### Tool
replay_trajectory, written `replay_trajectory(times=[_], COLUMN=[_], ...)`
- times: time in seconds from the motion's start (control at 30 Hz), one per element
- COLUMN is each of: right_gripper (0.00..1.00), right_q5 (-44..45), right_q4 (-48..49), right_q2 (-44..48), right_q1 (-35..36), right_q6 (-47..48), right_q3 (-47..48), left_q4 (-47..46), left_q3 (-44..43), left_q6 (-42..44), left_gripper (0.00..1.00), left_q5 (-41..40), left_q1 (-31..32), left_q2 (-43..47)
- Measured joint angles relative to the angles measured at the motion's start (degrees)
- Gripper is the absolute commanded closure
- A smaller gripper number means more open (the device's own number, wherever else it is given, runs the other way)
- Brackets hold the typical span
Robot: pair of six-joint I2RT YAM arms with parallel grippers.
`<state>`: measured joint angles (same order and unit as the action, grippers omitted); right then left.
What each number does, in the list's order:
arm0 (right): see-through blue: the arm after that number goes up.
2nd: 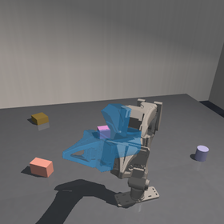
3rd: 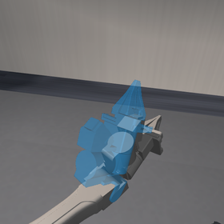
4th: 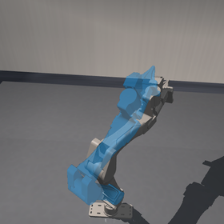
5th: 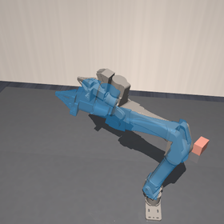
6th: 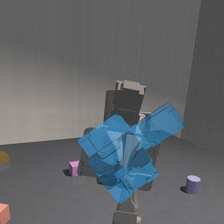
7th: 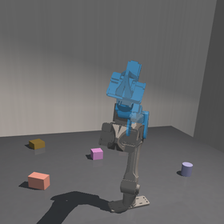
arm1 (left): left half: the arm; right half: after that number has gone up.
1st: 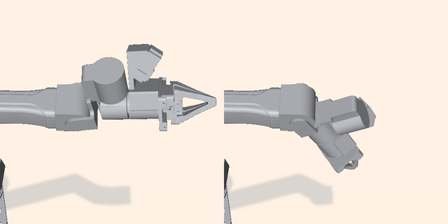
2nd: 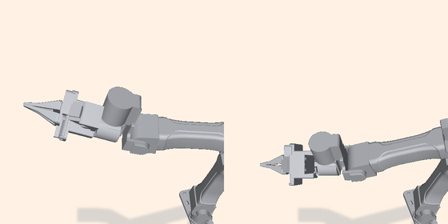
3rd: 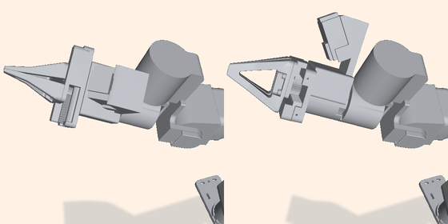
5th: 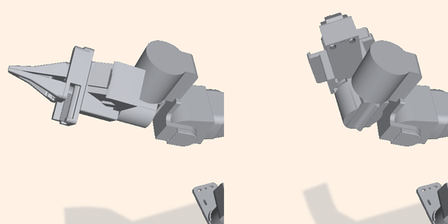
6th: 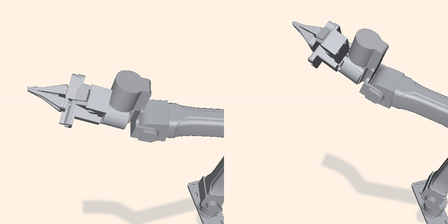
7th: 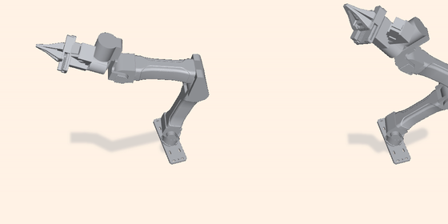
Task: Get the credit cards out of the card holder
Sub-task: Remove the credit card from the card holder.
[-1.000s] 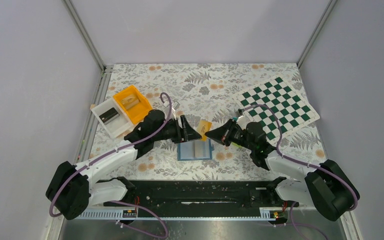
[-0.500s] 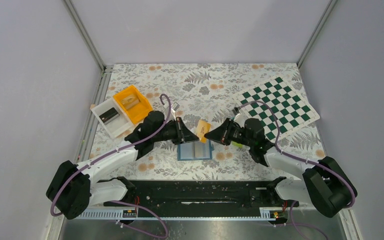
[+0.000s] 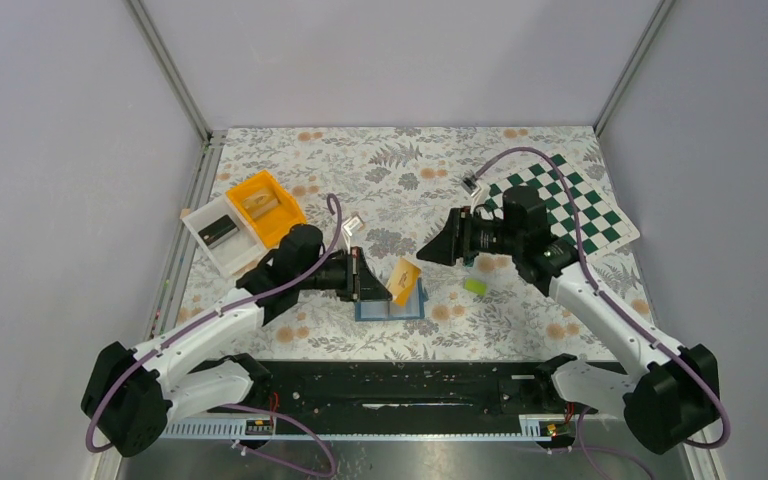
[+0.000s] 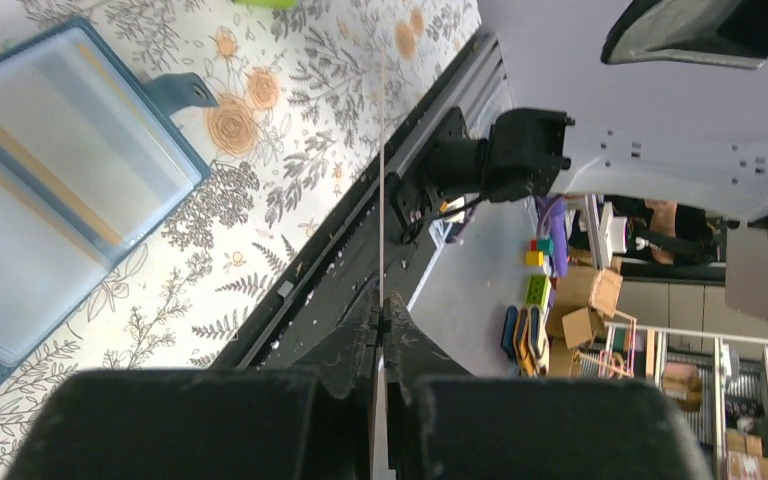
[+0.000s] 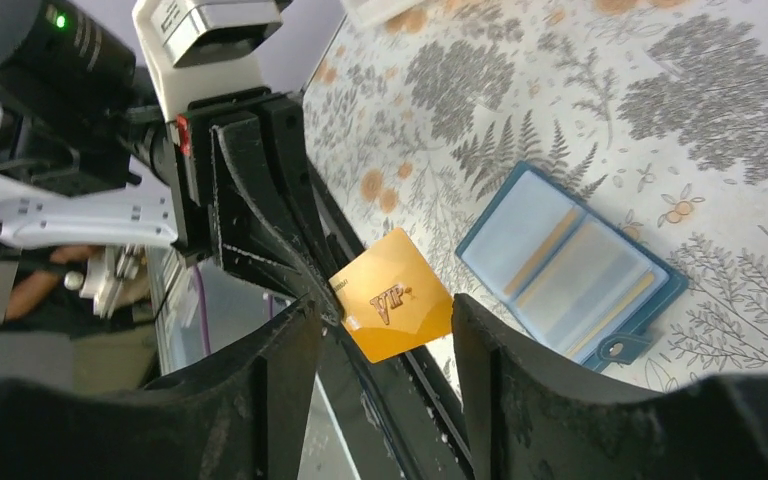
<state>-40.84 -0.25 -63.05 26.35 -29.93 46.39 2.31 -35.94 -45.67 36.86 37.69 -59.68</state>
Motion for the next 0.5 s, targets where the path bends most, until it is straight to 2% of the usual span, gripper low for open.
replay_trajectory(times=[0.3, 0.37, 0.5], right_gripper=[0.44, 0.48, 0.66], right_q5=[-12.48, -14.47, -17.94], right_q4=[-4.09, -2.29, 4.24], right_q2=[-7.54, -8.68, -9.66], right_q1=[-0.22, -0.22, -0.22], right_q6=[5.31, 4.94, 2.16], right_q3=[2.14, 1.55, -1.36], left_q4=[7.21, 7.58, 8.55], left_q3=[-3.8, -4.13, -4.17], left_q6=[6.19, 6.86, 7.3], left_gripper=[1.0, 1.0, 1.0], left_q5=[4.94, 5.27, 5.49], left_q1=[0.11, 0.11, 0.11], left_q2=[0.0, -0.02, -0.13])
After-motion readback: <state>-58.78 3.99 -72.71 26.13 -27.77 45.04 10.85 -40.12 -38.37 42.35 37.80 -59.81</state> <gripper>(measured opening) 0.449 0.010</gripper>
